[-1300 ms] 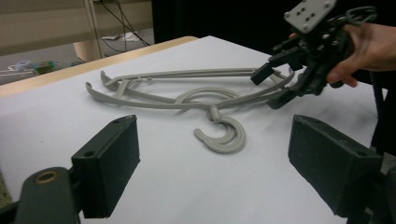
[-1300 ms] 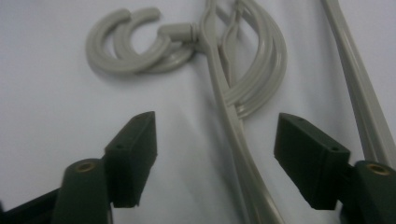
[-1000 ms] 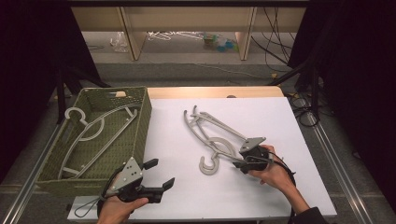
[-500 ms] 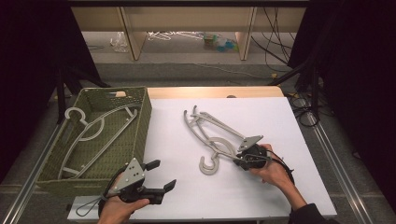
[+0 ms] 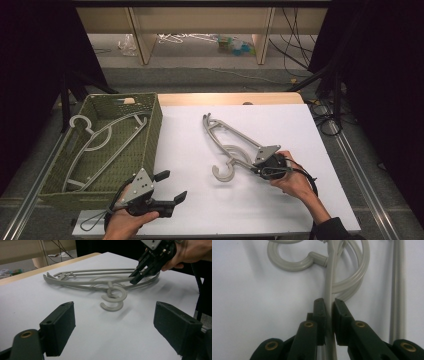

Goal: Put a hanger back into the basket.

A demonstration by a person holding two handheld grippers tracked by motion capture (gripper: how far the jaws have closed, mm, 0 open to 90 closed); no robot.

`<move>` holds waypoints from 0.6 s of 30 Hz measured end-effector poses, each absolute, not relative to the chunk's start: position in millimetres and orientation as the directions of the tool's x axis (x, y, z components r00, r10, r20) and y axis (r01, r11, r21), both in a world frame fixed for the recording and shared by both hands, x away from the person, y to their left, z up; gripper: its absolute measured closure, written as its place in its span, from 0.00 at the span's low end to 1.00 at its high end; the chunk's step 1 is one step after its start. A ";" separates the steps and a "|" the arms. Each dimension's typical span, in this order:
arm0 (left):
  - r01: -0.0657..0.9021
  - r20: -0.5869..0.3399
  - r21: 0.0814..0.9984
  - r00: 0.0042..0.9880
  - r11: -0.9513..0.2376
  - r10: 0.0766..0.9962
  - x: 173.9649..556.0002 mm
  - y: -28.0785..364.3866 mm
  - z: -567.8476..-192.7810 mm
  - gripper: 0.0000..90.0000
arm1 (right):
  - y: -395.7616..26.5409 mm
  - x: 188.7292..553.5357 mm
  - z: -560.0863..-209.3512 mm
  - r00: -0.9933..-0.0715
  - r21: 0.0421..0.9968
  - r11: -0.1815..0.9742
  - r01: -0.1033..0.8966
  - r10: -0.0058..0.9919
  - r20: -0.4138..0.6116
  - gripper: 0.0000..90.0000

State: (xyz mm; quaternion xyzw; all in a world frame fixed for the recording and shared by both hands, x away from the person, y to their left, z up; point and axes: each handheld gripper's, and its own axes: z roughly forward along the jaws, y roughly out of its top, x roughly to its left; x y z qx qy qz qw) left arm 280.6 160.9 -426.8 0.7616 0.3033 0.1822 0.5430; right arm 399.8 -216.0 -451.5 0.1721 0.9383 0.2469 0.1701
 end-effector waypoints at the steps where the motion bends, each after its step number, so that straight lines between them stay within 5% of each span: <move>1: 0.262 -0.047 0.937 0.750 -0.231 0.660 280.4 161.0 -426.8 0.19 | -217.1 399.4 -449.7 -0.886 0.520 0.821 0.234 0.401 -0.234 0.91; 18: 0.256 -0.022 0.933 0.743 -0.254 0.669 281.2 160.5 -427.0 0.21 | -224.3 360.5 -417.1 -0.942 0.631 0.773 0.071 0.260 -0.212 0.92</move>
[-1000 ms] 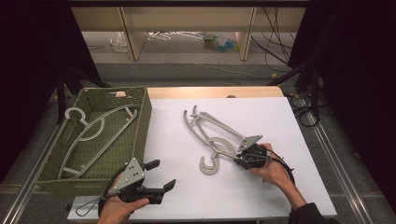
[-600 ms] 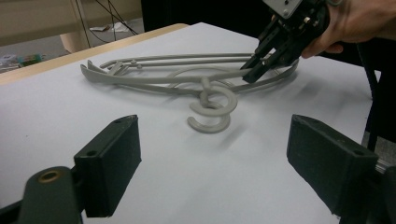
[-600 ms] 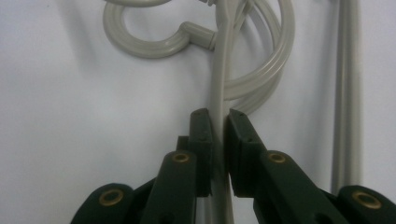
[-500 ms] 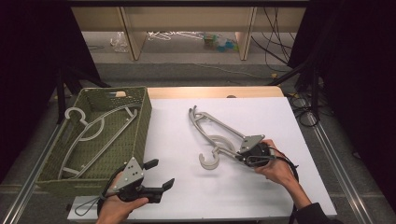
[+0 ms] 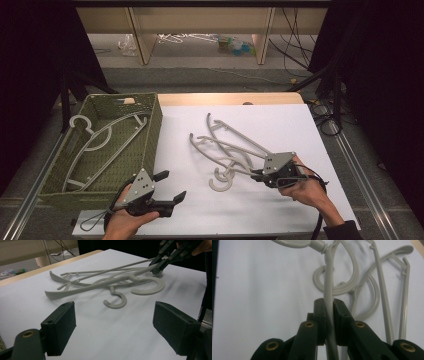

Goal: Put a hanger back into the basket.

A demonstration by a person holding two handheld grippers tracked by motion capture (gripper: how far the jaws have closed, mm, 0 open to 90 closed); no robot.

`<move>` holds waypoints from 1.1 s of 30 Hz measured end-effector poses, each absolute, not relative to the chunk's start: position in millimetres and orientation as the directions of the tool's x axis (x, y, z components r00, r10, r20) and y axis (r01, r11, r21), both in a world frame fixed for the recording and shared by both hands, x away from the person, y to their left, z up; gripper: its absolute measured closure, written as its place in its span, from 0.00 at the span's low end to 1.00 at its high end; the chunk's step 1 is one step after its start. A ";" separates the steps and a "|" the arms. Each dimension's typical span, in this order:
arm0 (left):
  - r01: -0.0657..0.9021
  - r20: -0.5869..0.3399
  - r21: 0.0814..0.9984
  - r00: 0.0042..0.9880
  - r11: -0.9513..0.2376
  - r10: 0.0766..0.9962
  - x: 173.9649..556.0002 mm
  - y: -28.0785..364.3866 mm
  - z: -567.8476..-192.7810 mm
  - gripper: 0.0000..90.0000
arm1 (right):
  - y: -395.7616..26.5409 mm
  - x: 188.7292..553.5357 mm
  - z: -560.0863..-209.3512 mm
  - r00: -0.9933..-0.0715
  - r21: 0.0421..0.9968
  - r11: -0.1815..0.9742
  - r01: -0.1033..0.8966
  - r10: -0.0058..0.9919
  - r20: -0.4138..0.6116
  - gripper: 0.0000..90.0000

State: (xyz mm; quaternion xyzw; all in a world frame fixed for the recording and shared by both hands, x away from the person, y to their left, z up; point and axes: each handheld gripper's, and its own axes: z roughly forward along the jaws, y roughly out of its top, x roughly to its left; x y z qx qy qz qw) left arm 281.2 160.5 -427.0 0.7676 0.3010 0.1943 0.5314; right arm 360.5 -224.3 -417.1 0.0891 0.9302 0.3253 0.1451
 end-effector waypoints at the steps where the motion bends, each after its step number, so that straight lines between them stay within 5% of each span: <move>1: 0.249 -0.016 0.934 0.747 -0.257 0.664 281.3 159.3 -426.8 0.21 | -224.1 358.4 -416.2 -0.940 0.638 0.768 0.064 0.261 -0.220 0.92; 16: 0.171 0.108 0.905 0.793 -0.390 0.599 288.6 137.2 -435.1 0.27 | -220.5 330.2 -407.3 -0.966 0.676 0.737 0.013 0.184 -0.182 0.92; 33: 0.039 0.259 0.831 0.856 -0.555 0.448 312.9 89.7 -445.2 0.47 | -214.7 318.5 -402.9 -0.977 0.695 0.719 -0.032 0.124 -0.172 0.92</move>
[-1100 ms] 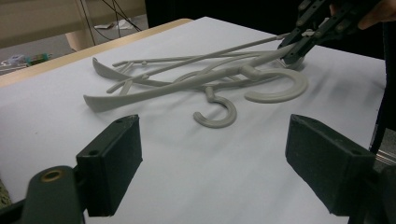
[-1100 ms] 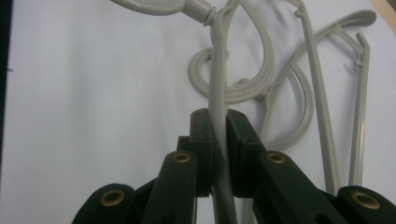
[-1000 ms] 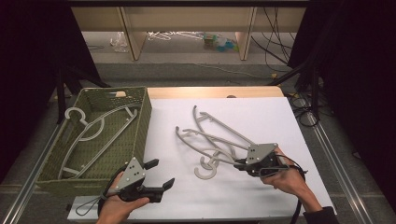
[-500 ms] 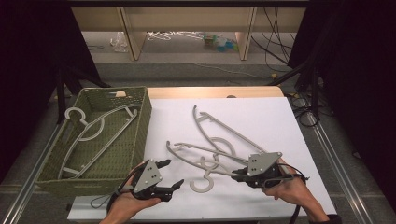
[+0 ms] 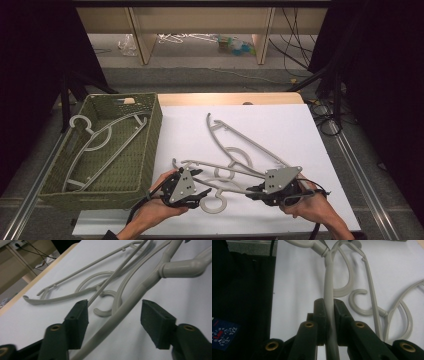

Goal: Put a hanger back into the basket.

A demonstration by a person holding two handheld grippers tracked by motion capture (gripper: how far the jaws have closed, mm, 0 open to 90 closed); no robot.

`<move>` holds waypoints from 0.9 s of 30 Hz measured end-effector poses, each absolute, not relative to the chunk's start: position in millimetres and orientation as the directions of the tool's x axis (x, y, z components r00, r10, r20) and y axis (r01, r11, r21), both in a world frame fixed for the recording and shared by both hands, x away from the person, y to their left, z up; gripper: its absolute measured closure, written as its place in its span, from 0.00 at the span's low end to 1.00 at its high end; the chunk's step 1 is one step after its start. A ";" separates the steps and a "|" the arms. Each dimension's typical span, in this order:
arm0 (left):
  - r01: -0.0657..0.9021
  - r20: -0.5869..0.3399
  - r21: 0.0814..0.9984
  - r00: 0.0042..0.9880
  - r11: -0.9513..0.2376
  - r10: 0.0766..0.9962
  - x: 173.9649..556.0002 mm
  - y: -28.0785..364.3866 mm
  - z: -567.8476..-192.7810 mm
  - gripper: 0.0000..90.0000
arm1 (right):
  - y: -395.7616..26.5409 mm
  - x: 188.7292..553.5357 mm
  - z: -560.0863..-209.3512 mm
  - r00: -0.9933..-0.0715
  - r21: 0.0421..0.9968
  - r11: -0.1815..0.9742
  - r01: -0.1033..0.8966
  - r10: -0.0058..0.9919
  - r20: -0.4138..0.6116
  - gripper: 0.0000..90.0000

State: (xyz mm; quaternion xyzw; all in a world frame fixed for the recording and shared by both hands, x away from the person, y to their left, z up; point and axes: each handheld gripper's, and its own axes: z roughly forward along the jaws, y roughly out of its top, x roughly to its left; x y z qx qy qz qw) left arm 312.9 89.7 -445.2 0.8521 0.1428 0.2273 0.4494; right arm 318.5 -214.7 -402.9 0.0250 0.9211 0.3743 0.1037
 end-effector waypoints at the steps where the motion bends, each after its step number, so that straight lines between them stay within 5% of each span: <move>1: 0.033 0.262 0.824 0.863 -0.566 0.432 313.9 87.9 -446.5 0.47 | -214.2 317.9 -402.6 -0.977 0.700 0.713 -0.037 0.119 -0.174 0.92; 6: 0.009 0.273 0.807 0.881 -0.590 0.387 315.6 83.6 -448.3 0.54 | -213.7 316.2 -401.6 -0.983 0.709 0.704 -0.029 0.109 -0.149 0.91; 10: -0.019 0.279 0.791 0.901 -0.612 0.333 316.6 80.7 -446.6 0.69 | -213.8 316.5 -403.2 -0.983 0.706 0.708 -0.026 0.108 -0.145 0.91; 21: -0.157 0.376 0.722 0.906 -0.674 0.192 309.0 82.1 -427.7 0.80 | -219.5 315.2 -397.6 -0.984 0.746 0.663 -0.062 0.086 -0.158 0.89; 27: -0.143 0.330 0.717 0.932 -0.682 0.151 302.1 82.7 -416.3 0.85 | -219.9 316.1 -397.1 -0.976 0.747 0.663 -0.051 0.125 -0.178 0.83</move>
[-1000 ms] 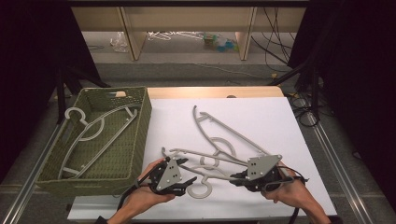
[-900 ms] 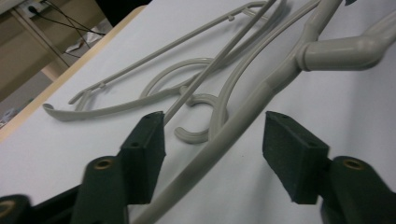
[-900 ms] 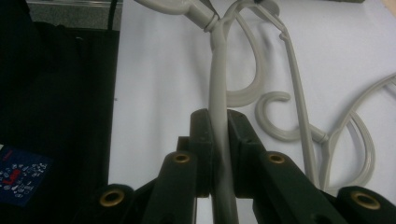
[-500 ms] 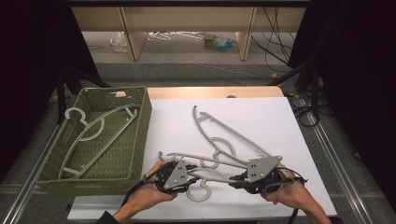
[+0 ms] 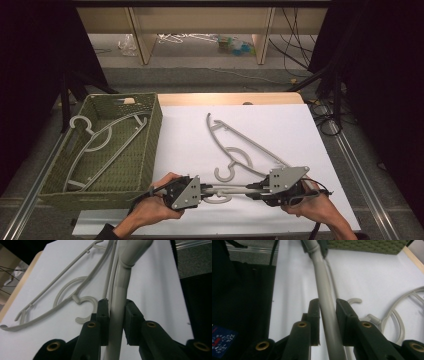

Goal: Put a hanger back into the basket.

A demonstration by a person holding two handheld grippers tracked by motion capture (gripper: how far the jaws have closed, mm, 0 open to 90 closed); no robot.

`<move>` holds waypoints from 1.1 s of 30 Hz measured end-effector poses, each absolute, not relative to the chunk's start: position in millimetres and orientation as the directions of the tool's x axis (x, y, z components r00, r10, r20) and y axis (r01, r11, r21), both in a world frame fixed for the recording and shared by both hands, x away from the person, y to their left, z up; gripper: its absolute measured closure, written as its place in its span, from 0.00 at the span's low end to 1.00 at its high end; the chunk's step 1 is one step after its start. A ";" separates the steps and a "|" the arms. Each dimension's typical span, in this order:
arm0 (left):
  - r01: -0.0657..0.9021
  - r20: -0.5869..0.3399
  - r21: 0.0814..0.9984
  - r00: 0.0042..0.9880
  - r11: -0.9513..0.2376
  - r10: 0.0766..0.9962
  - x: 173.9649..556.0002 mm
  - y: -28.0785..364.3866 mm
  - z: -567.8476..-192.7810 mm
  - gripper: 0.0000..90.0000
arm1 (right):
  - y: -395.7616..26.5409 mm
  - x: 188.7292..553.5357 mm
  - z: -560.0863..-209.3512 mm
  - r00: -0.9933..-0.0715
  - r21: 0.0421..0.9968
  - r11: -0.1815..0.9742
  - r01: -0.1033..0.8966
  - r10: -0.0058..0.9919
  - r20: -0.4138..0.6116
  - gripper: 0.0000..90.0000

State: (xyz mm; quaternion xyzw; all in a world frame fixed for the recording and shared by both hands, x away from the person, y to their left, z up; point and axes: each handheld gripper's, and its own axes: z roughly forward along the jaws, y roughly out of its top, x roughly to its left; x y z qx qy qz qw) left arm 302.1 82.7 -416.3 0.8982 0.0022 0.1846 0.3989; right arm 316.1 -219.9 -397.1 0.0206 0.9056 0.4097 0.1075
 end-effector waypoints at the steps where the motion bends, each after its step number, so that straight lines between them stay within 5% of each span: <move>1: -0.143 0.330 0.717 0.932 -0.682 0.151 302.1 82.7 -416.3 0.86 | -219.9 316.1 -397.1 -0.976 0.747 0.663 -0.051 0.125 -0.178 0.83; 5: -0.024 0.199 0.765 0.959 -0.643 0.201 299.5 81.7 -411.9 0.88 | -219.1 318.7 -401.2 -0.971 0.730 0.683 -0.018 0.163 -0.176 0.78; 9: 0.030 0.176 0.745 0.955 -0.666 0.240 299.9 83.2 -412.3 0.88 | -217.6 319.3 -402.1 -0.968 0.736 0.677 0.006 0.189 -0.166 0.71; 17: 0.205 0.021 0.793 0.932 -0.573 0.361 308.2 100.1 -400.7 0.88 | -222.5 325.1 -400.2 -0.927 0.805 0.574 0.148 0.364 -0.089 0.46; 33: 0.235 0.011 0.820 0.906 -0.522 0.424 311.2 122.2 -376.5 0.88 | -244.1 321.4 -387.5 -0.826 0.915 0.356 0.190 0.561 -0.047 0.28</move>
